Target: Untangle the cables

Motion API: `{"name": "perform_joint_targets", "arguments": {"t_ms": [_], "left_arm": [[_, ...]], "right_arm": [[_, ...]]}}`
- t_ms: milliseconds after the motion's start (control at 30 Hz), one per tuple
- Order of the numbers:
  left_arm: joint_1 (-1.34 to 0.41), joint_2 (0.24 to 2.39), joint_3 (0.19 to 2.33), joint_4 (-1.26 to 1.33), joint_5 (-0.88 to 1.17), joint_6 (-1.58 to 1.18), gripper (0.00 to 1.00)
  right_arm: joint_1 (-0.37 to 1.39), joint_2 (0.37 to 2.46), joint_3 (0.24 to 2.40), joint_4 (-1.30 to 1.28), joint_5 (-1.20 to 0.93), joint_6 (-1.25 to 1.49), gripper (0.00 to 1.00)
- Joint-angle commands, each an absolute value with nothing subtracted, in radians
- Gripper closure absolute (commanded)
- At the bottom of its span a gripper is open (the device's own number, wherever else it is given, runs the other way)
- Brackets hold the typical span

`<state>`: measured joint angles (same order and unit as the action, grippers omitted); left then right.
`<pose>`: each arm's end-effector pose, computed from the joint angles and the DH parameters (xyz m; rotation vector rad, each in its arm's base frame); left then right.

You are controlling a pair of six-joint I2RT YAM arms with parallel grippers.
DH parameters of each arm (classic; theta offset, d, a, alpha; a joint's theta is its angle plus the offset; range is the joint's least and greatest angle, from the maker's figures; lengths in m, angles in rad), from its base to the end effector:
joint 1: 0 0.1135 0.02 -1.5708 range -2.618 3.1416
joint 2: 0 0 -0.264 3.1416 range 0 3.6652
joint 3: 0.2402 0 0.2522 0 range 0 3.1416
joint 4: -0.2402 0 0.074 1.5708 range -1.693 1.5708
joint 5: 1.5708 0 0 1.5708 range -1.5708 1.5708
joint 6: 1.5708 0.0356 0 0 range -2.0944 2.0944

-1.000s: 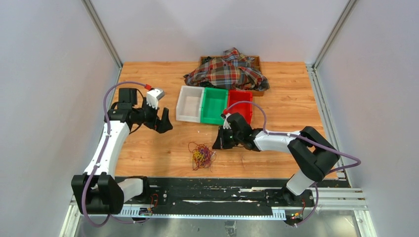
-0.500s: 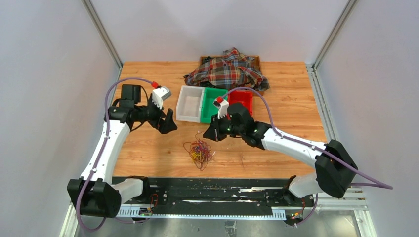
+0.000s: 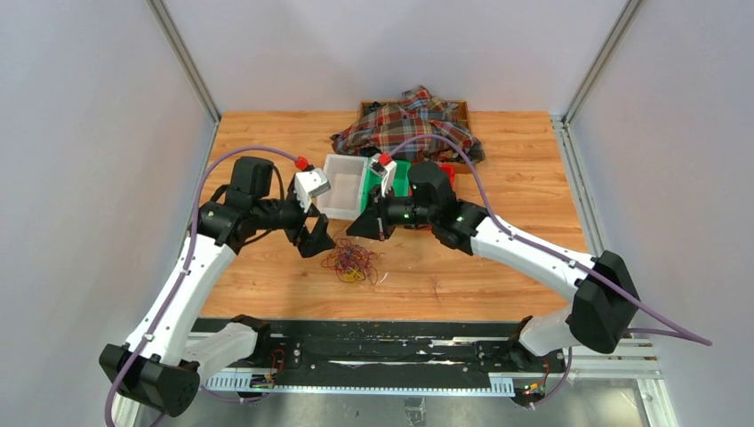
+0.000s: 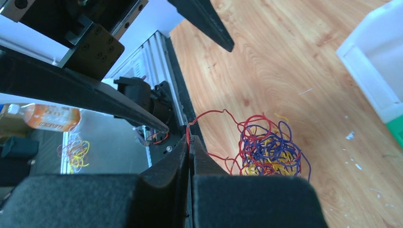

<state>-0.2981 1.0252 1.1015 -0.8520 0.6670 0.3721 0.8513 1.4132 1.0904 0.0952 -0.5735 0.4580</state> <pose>0.1804 -0.0785 0.3463 1.0389 1.9976 -0.7368 0.2037 0.2618 0.3300 -0.8316 1.8284 1.4039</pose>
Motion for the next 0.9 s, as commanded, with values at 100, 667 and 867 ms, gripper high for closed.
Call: {"name": "perform_joint_targets", "arguments": {"t_ms": [100, 667, 867], "left_arm": [[-0.334, 1.006, 1.113, -0.858, 0.662, 0.461, 0.04], [-0.377, 0.966, 1.043, -0.816, 0.765, 0.583, 0.43], [-0.379, 0.909, 0.991, -0.659, 0.727, 0.453, 0.81]], "right_arm": [[0.868, 1.452, 1.129, 0.166, -0.742, 0.475, 0.99], [0.868, 1.459, 1.147, 0.273, -0.863, 0.531, 0.99], [0.869, 1.444, 1.121, 0.347, -0.883, 0.589, 1.00]]}}
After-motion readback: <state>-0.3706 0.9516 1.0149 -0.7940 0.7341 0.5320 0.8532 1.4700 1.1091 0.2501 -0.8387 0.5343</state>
